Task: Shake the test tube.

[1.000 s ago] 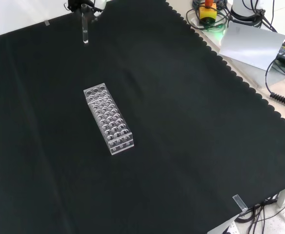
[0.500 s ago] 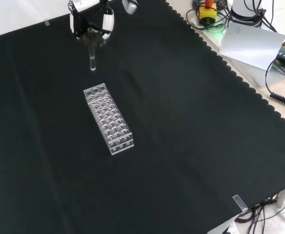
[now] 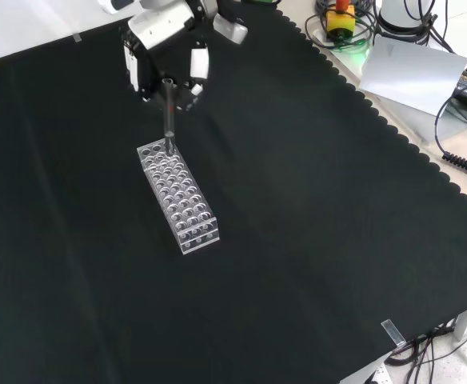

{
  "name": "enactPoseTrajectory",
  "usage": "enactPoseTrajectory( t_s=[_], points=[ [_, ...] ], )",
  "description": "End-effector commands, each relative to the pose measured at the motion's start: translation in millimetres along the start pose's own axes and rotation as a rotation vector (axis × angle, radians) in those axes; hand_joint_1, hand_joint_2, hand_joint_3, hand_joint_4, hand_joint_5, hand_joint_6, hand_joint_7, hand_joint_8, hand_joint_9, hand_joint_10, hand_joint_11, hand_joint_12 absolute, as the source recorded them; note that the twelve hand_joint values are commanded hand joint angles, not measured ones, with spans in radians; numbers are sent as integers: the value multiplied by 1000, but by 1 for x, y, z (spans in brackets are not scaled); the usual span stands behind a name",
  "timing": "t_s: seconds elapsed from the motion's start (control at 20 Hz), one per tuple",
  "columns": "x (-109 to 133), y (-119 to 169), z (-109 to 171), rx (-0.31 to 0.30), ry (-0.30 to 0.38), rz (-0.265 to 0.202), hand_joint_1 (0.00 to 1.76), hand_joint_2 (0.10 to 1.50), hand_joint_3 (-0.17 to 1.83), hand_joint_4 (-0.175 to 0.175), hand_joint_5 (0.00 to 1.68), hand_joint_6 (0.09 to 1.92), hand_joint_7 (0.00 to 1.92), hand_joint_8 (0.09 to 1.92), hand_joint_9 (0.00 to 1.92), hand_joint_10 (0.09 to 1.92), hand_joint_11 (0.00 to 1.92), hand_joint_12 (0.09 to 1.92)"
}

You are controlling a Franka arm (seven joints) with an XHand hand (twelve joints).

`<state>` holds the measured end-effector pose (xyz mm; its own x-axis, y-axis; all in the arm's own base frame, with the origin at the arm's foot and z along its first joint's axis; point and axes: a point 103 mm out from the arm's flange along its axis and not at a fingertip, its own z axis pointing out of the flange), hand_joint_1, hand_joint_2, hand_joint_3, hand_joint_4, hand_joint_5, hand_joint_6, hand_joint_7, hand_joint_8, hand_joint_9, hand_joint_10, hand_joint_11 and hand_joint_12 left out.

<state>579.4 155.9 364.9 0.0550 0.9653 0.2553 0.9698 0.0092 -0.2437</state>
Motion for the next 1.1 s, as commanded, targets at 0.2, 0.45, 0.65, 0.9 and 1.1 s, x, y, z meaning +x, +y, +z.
enactPoseTrajectory(
  t_s=[0.2, 0.45, 0.65, 0.9, 1.1],
  points=[
    [-65, -3, -13, -27, -52, 107, 1316, 598, 778, -175, 1239, 740, 1294, 750, 1525, 723, 1105, 1018],
    [-133, -8, -30, -51, -135, 218, 1317, 598, 778, -175, 1239, 739, 1294, 750, 1525, 722, 1105, 1018],
    [-177, -16, -38, -64, -151, 312, 1317, 597, 778, -175, 1239, 739, 1295, 750, 1525, 722, 1104, 1018],
    [-214, -24, -46, -79, -178, 389, 1317, 597, 778, -175, 1239, 739, 1295, 749, 1525, 722, 1104, 1018],
    [-220, -25, -48, -83, -177, 408, 1317, 597, 778, -175, 1239, 739, 1295, 749, 1525, 722, 1104, 1017]
  ],
)
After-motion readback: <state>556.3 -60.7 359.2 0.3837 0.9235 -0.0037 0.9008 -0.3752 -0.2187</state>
